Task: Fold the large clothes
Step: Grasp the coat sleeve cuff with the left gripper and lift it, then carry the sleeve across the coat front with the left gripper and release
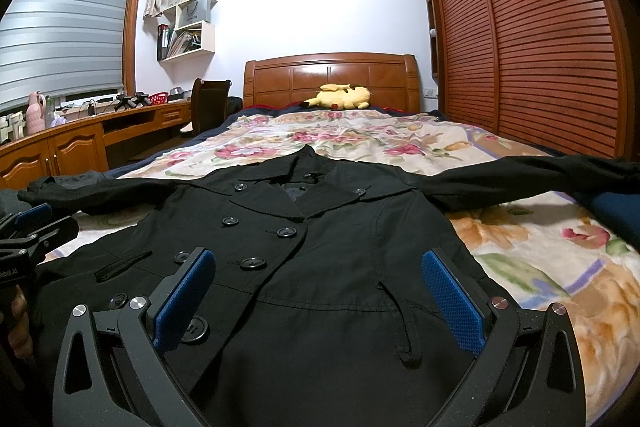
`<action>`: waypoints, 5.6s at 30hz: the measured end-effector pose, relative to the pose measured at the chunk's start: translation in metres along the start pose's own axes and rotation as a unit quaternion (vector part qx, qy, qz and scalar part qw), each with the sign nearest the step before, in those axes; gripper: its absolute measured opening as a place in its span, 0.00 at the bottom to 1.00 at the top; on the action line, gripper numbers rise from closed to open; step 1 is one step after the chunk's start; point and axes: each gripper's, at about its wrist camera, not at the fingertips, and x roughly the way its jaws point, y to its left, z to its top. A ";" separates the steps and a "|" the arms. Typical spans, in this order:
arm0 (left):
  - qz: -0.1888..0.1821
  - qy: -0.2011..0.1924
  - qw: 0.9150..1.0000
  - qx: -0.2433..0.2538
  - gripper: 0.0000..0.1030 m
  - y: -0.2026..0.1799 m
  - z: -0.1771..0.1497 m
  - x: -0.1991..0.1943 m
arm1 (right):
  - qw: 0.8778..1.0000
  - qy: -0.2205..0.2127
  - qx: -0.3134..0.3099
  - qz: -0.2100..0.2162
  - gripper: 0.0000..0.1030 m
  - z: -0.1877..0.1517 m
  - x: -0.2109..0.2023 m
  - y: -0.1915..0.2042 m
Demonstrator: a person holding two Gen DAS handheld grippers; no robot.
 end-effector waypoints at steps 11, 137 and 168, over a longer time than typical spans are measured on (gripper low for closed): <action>-0.008 0.037 0.999 0.001 1.00 0.024 0.017 0.002 | 0.999 0.021 -0.014 0.032 1.00 0.013 0.006 0.010; -0.083 0.080 0.990 0.082 0.80 0.024 0.094 -0.056 | 0.988 0.092 0.006 0.123 1.00 0.039 0.048 -0.014; -0.025 0.109 0.994 0.009 0.83 0.107 0.034 -0.042 | 0.946 0.174 -0.076 0.263 0.09 0.006 0.114 0.054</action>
